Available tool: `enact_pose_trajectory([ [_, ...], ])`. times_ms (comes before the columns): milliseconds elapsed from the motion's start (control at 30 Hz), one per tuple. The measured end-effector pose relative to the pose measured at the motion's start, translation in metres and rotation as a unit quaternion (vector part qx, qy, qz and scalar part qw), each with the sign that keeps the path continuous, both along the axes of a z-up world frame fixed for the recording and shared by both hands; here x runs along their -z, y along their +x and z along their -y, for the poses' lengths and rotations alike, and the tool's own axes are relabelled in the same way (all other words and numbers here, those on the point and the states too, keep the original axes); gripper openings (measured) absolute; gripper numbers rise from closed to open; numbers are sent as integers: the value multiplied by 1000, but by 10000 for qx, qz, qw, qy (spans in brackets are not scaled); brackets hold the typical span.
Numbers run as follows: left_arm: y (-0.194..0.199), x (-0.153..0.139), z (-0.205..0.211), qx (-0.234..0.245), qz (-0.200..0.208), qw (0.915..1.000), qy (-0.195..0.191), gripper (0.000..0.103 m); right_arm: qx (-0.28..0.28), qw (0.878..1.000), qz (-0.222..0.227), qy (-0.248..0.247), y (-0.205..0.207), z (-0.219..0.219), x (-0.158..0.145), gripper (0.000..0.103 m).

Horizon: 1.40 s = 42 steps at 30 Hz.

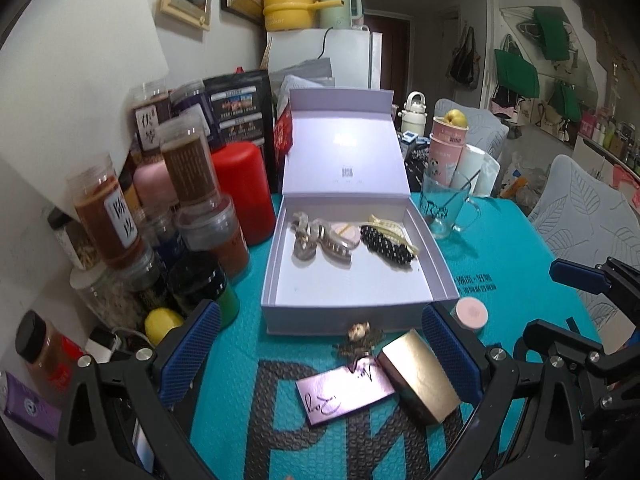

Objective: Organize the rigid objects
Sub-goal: 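Withdraw both open tools from the box back over the mat, then grasp the gold case with the right tool while the left tool grasps the purple card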

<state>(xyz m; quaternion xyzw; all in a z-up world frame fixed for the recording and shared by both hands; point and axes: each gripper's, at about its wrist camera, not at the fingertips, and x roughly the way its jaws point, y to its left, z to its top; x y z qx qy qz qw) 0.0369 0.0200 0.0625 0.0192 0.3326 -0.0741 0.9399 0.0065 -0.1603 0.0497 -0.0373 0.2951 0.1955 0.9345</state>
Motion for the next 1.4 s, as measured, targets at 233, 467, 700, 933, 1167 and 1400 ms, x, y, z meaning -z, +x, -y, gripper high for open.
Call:
enact_pose_trajectory([
  [233,-8,27,-5,-23,-274,9995,-137,102,19,9998,-189,28,-2,-2,21,77],
  [467,-11,51,-8,-13,-547,9981,-294,102,-29,9992,-397,78,-4,-3,44,77],
  [700,-10,69,-9,109,-746,9961,-448,102,-111,9978,-640,118,-4,-6,68,77],
  [933,-3,86,-12,46,-918,9946,-481,102,-235,9953,-931,74,3,-16,91,77],
  [1167,6,98,-15,-53,-1077,9924,-600,102,-318,9934,-1097,-29,15,-27,108,77],
  [1400,20,112,-5,41,-1401,9870,-780,102,-320,9903,-1347,153,30,-20,120,52],
])
